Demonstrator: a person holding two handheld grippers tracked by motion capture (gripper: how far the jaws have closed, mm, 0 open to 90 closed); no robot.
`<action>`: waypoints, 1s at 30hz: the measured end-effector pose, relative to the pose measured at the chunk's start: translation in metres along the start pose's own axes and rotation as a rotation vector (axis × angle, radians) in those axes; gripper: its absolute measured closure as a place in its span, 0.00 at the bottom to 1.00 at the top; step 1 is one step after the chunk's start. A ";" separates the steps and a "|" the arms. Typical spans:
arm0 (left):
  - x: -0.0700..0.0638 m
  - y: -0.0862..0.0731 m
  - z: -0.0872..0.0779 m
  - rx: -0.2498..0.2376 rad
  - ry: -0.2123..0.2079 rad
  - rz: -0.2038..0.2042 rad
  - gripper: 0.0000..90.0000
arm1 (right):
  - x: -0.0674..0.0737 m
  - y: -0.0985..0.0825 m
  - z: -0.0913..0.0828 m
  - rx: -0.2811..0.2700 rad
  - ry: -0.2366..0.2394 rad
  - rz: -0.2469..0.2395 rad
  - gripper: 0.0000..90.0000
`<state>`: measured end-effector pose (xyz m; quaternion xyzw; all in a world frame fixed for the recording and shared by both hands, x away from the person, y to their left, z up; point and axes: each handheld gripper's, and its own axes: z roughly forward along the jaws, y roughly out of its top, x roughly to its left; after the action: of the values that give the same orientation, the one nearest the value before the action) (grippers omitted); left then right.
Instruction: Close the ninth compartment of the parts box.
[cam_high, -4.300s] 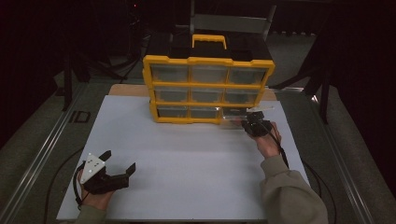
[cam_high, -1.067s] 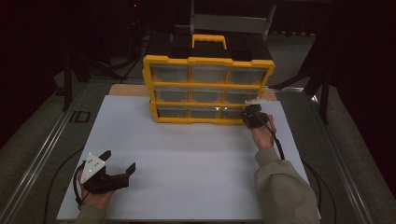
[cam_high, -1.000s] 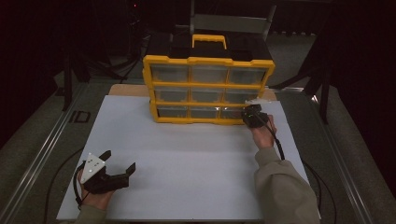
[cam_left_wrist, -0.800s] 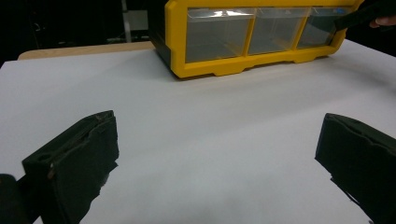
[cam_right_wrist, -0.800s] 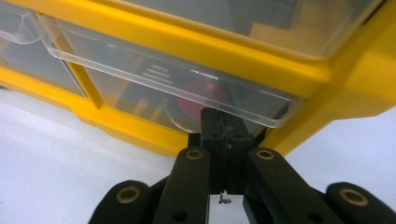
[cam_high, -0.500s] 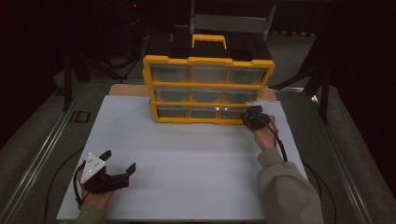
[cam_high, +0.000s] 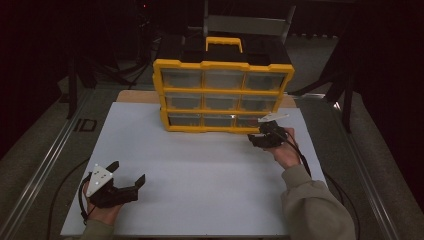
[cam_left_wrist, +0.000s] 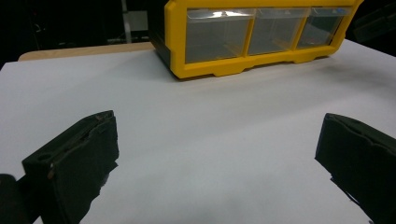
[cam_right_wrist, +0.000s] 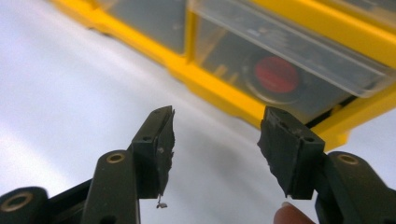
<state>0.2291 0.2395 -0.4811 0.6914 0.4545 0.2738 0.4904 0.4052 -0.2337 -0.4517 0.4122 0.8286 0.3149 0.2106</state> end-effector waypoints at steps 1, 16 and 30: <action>0.000 0.000 0.000 0.002 -0.001 0.003 0.00 | 0.002 0.000 -0.002 0.002 -0.007 -0.006 0.39; -0.004 0.001 0.001 0.005 -0.009 0.017 0.00 | 0.031 -0.029 -0.048 -0.072 0.040 -0.021 0.14; -0.003 0.001 0.000 0.001 -0.006 0.013 0.00 | 0.038 -0.074 -0.076 -0.165 0.075 0.043 0.12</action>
<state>0.2280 0.2364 -0.4804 0.6952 0.4487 0.2748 0.4898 0.2967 -0.2634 -0.4523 0.3992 0.7980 0.4018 0.2059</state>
